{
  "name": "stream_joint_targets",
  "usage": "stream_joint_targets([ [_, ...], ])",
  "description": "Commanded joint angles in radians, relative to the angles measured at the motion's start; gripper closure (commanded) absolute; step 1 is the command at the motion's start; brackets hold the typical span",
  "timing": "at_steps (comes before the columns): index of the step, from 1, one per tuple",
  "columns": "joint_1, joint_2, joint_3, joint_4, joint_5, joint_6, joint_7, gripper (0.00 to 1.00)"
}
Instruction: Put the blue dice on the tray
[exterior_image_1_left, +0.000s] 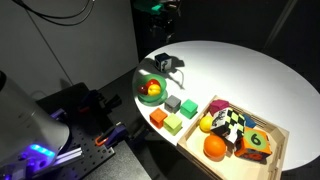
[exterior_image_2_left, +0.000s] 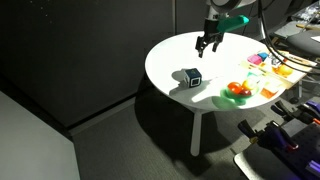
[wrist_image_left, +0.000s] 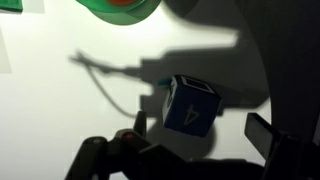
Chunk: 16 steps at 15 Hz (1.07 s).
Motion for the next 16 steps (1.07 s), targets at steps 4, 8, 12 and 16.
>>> stream_joint_targets([
  [4, -0.006, 0.122, -0.004, 0.084, 0.056, 0.024, -0.024, 0.0],
  [8, -0.008, 0.191, -0.006, 0.13, 0.068, 0.02, -0.019, 0.0],
  [12, -0.01, 0.246, -0.006, 0.166, 0.08, 0.025, -0.018, 0.0],
  [16, -0.006, 0.287, -0.004, 0.199, 0.094, 0.028, -0.005, 0.0],
])
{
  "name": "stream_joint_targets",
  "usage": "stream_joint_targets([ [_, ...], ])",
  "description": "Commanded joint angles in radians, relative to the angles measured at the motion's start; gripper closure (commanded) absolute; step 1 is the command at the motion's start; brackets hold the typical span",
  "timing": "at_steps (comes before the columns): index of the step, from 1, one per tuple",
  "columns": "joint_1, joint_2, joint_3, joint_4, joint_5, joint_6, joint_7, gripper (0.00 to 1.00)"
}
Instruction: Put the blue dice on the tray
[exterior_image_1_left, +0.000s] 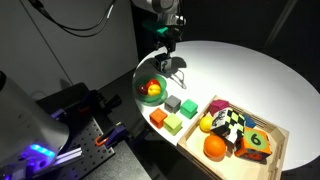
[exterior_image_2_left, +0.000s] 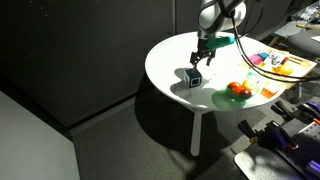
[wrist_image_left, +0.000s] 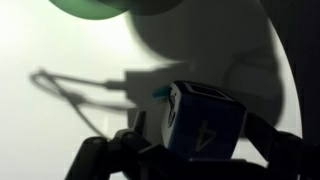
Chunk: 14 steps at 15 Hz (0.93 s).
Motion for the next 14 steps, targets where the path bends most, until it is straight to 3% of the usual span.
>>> stream_joint_targets([
  [1, -0.002, 0.043, 0.003, 0.056, 0.036, -0.004, -0.002, 0.0],
  [14, 0.032, 0.114, 0.0, 0.138, 0.044, -0.008, 0.024, 0.0],
])
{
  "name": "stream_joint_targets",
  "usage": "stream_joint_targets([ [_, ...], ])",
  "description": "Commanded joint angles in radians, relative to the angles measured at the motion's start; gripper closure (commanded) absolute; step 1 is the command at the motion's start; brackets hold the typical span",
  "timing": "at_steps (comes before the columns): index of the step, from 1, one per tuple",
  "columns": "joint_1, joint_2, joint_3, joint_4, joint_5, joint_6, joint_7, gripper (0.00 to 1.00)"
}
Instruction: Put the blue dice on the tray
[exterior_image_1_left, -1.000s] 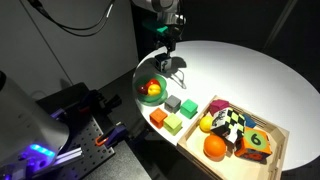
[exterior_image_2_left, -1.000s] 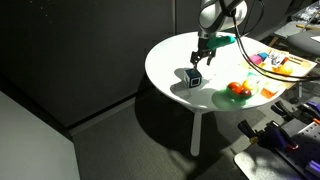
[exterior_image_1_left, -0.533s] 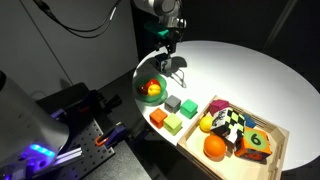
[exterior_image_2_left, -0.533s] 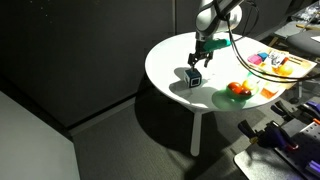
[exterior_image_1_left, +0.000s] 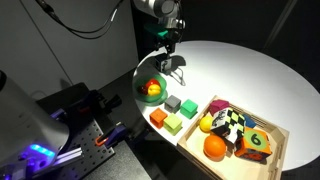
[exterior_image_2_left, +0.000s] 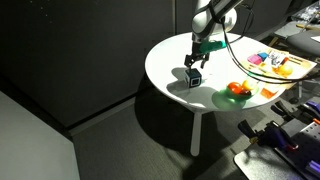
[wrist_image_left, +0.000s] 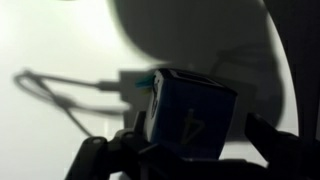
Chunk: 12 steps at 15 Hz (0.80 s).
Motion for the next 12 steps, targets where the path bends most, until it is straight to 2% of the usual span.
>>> stream_joint_targets([
  [1, 0.014, 0.026, -0.003, 0.041, 0.009, -0.008, 0.02, 0.0],
  [12, 0.064, 0.055, -0.039, 0.061, -0.029, 0.003, 0.064, 0.0],
])
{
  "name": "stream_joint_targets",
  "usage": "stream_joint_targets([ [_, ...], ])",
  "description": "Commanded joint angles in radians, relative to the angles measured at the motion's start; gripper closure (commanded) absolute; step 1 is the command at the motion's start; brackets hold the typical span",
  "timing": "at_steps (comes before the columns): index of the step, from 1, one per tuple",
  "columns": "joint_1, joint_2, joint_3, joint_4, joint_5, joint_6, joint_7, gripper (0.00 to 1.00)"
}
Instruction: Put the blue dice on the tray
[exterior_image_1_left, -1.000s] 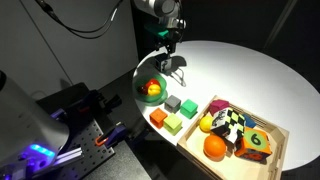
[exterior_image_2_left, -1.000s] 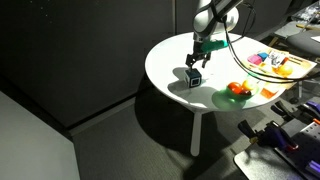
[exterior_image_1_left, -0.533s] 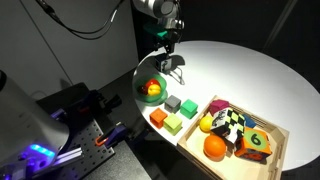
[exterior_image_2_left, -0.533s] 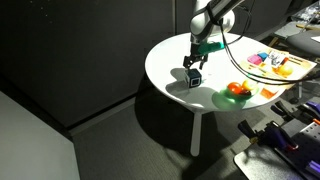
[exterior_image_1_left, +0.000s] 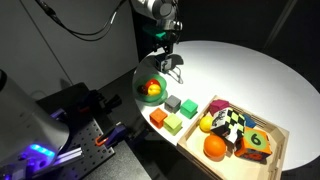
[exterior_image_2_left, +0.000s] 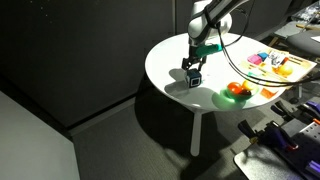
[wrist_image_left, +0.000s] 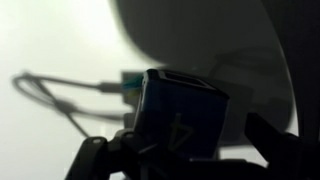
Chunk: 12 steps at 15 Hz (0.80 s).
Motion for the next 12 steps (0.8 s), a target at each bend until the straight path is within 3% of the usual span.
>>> stream_joint_targets([
  [1, 0.029, 0.015, -0.029, 0.027, -0.029, 0.004, 0.045, 0.0],
  [12, 0.045, 0.015, -0.061, 0.038, -0.057, -0.006, 0.084, 0.0],
])
